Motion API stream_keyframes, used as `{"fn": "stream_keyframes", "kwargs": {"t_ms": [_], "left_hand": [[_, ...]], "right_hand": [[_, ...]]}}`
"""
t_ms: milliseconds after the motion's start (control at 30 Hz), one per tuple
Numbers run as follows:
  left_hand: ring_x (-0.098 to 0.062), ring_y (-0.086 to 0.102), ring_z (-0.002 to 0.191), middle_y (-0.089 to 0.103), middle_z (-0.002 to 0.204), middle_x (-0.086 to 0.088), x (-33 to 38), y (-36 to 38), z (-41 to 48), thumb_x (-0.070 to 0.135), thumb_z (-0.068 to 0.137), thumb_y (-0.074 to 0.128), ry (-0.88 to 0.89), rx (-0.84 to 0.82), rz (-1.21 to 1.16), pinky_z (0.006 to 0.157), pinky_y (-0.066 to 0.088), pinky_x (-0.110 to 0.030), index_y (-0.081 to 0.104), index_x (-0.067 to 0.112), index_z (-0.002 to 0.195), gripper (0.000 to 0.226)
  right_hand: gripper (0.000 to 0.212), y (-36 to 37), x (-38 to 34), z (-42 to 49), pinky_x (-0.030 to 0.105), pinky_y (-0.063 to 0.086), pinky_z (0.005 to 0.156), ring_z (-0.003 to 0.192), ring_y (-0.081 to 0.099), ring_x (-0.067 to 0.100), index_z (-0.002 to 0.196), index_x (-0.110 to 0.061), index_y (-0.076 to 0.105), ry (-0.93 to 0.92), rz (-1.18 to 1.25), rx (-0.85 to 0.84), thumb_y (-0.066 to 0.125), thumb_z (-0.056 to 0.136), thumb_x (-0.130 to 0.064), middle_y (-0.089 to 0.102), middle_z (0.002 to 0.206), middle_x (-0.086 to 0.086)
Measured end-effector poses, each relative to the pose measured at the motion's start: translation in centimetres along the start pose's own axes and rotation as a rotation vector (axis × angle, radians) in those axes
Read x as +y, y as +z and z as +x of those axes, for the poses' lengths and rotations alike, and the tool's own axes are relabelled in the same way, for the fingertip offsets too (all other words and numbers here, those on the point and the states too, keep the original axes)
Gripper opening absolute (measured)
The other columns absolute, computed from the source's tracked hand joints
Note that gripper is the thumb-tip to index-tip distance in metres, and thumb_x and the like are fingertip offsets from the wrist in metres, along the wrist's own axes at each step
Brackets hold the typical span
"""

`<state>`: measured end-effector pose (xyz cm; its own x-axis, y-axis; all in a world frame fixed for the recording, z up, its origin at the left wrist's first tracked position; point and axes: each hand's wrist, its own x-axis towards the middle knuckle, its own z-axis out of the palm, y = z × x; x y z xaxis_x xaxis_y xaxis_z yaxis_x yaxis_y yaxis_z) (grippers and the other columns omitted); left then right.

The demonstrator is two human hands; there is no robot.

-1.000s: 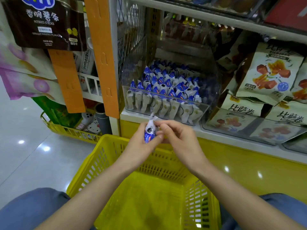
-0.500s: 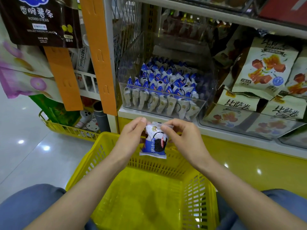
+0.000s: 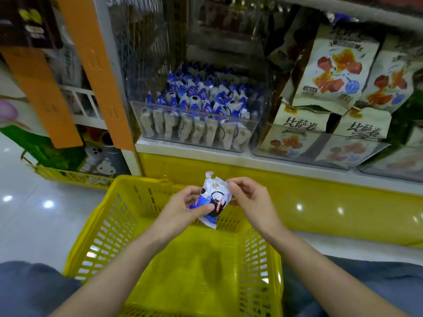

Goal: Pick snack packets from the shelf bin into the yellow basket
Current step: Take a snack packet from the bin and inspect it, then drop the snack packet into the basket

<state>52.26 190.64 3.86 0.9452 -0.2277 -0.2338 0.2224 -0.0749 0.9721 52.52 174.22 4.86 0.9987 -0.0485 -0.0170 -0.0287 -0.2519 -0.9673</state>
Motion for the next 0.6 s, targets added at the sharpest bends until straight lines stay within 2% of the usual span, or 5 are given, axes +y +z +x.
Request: {"fn": "stream_keyframes", "kwargs": {"t_ms": [200, 333, 433, 500, 600], "left_hand": [[-0.008, 0.056, 0.076, 0.06, 0.092, -0.006, -7.5, 2.2, 1.5, 0.0, 0.08, 0.067, -0.164, 0.003, 0.131, 0.062, 0.044, -0.008, 0.053, 0.003, 0.107, 0.03], [-0.003, 0.049, 0.068, 0.053, 0.082, 0.003, -13.2, 3.8, 2.5, 0.004, 0.08, 0.069, -0.269, 0.015, 0.239, 0.055, 0.04, -0.007, 0.051, 0.009, 0.102, 0.029], [-0.007, 0.051, 0.07, 0.055, 0.086, -0.006, -17.2, 4.6, 2.9, 0.004, 0.081, 0.068, -0.366, 0.034, 0.3, 0.052, 0.04, -0.006, 0.052, 0.0, 0.11, 0.033], [-0.018, 0.057, 0.078, 0.06, 0.095, -0.015, -19.9, 4.9, 2.9, 0.005, 0.082, 0.067, -0.428, 0.051, 0.336, 0.051, 0.039, -0.01, 0.051, -0.003, 0.113, 0.036], [-0.029, 0.059, 0.095, 0.062, 0.11, -0.022, -23.3, 5.2, 2.5, 0.003, 0.081, 0.067, -0.511, 0.071, 0.389, 0.07, 0.041, -0.026, 0.051, -0.007, 0.114, 0.038]], "right_hand": [[0.037, -4.7, 8.6, -1.3, 0.031, 0.028, 0.1, 0.119, 0.043, 0.032, 0.13, 0.0, 0.047, 0.061, -0.686, 0.266, 0.046, 0.096, -0.014, 0.05, 0.125, 0.019], [0.041, -5.4, 12.9, -3.1, 0.026, 0.028, 0.098, 0.126, 0.04, 0.031, 0.138, -0.002, 0.038, 0.217, -0.546, 0.216, 0.036, 0.099, -0.015, 0.046, 0.135, 0.018], [0.042, -4.9, 14.3, -3.9, 0.018, 0.029, 0.097, 0.127, 0.041, 0.023, 0.141, -0.011, 0.037, 0.191, -0.436, 0.249, 0.032, 0.1, -0.02, 0.046, 0.138, 0.01], [0.043, -4.9, 14.7, -4.1, 0.025, 0.035, 0.1, 0.124, 0.045, 0.021, 0.141, -0.016, 0.039, 0.185, -0.392, 0.29, 0.032, 0.1, -0.026, 0.048, 0.136, 0.008], [0.041, -4.9, 15.0, -4.1, 0.037, 0.041, 0.103, 0.123, 0.048, 0.016, 0.138, -0.016, 0.042, 0.193, -0.322, 0.329, 0.036, 0.099, -0.027, 0.049, 0.135, 0.001]]}}
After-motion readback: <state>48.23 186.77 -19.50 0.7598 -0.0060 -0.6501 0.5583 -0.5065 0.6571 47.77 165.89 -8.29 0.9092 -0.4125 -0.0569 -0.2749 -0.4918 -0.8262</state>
